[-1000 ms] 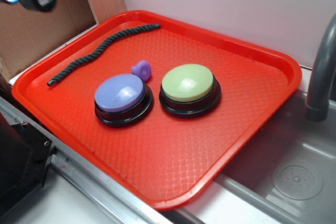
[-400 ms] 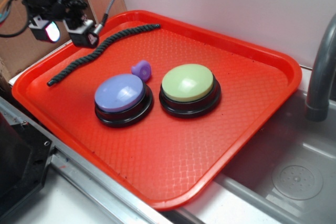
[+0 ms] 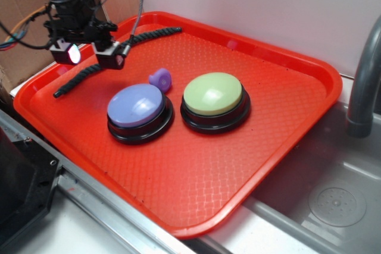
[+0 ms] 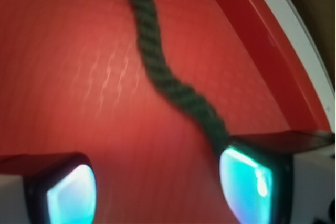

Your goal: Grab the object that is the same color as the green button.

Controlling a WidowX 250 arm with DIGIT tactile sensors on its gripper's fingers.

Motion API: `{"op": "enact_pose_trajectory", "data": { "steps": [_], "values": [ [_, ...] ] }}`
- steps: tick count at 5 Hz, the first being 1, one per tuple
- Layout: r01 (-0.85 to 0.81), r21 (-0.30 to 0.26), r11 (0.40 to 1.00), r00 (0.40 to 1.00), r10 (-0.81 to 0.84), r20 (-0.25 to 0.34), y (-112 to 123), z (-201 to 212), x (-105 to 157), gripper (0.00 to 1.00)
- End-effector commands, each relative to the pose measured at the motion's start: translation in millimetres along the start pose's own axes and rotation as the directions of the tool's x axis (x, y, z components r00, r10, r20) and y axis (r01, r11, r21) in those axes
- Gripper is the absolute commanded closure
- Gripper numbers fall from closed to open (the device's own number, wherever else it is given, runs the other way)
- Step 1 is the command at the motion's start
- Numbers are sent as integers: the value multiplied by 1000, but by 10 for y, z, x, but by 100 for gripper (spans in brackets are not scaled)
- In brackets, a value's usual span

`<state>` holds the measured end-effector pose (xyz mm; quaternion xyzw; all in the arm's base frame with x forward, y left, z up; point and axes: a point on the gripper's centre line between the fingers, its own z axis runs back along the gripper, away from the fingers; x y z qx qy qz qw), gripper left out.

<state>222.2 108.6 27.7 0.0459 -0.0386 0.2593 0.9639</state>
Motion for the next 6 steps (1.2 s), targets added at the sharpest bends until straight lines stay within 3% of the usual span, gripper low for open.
{"op": "enact_pose_trajectory", "data": {
  "steps": [1, 2, 3, 4, 6],
  "values": [
    [-79, -6, 997, 995, 79, 61, 147, -117, 248, 0],
    [-109, -11, 994, 992, 110, 68, 161, -153, 266, 0],
    [-91, -58, 994, 994, 94, 56, 199, -185, 272, 22],
    [-100, -43, 994, 993, 103, 64, 234, -221, 272, 100],
    [-124, -51, 991, 990, 127, 62, 309, -226, 287, 100]
  ]
}}
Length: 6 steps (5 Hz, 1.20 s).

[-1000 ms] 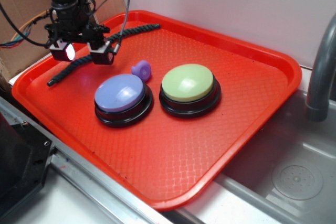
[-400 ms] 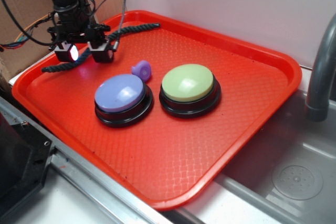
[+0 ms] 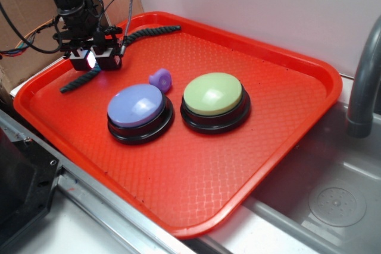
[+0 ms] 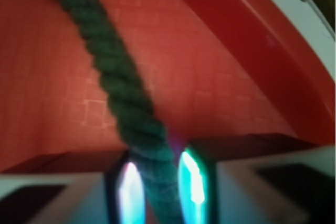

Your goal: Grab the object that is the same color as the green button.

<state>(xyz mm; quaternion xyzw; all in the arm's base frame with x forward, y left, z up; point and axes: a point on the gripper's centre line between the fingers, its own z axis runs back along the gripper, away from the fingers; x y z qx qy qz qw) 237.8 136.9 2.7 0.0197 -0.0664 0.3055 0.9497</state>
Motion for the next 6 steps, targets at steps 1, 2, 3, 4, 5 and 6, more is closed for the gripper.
{"op": "enact_pose_trajectory", "data": {
  "steps": [1, 2, 3, 4, 5, 6],
  "values": [
    [-24, 14, 1000, 999, 24, 29, 138, 70, 44, 100],
    [26, 2, 1000, 1000, -26, 7, -7, 185, 40, 100],
    [87, 37, 996, 996, -86, -33, -217, 443, 35, 100],
    [164, -3, 986, 986, -164, -7, -530, 902, -19, 100],
    [215, -52, 975, 977, -214, 17, -729, 1258, -100, 100],
    [277, -103, 955, 957, -265, 116, -908, 1737, -299, 100]
  ]
}}
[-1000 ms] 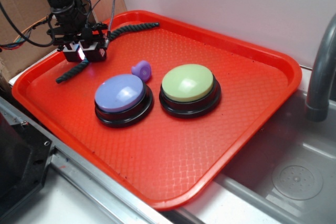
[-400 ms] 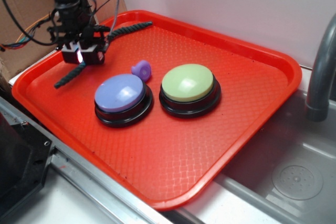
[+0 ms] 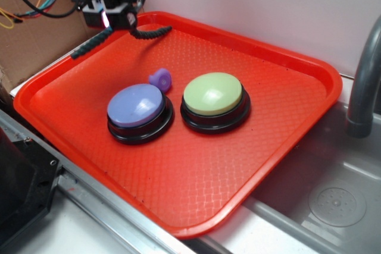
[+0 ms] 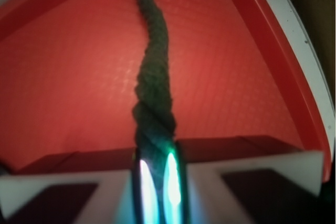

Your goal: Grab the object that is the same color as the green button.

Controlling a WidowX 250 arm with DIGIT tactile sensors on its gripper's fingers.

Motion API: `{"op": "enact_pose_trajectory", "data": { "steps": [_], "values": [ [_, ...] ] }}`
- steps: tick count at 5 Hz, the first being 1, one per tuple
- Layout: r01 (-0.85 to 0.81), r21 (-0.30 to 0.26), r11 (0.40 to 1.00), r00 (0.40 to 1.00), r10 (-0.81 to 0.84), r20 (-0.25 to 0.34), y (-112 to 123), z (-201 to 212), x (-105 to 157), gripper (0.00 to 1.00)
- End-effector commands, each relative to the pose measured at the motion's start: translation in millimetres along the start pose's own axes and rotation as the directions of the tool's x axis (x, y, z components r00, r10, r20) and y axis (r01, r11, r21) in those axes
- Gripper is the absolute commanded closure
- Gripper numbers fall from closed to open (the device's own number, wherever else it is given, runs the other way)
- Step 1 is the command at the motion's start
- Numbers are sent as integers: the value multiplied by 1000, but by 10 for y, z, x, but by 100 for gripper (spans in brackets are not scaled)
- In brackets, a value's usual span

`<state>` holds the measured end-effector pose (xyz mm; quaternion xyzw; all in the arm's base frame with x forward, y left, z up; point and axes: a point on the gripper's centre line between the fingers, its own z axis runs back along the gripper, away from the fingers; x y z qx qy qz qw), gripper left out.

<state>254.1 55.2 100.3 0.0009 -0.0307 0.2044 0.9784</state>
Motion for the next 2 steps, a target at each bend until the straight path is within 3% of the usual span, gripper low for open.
{"op": "enact_pose_trajectory", "data": {
  "steps": [1, 2],
  "values": [
    [127, -72, 989, 968, -108, 227, -339, 873, -259, 100],
    [208, -78, 975, 957, -186, 223, -462, 892, -392, 100]
  ]
}}
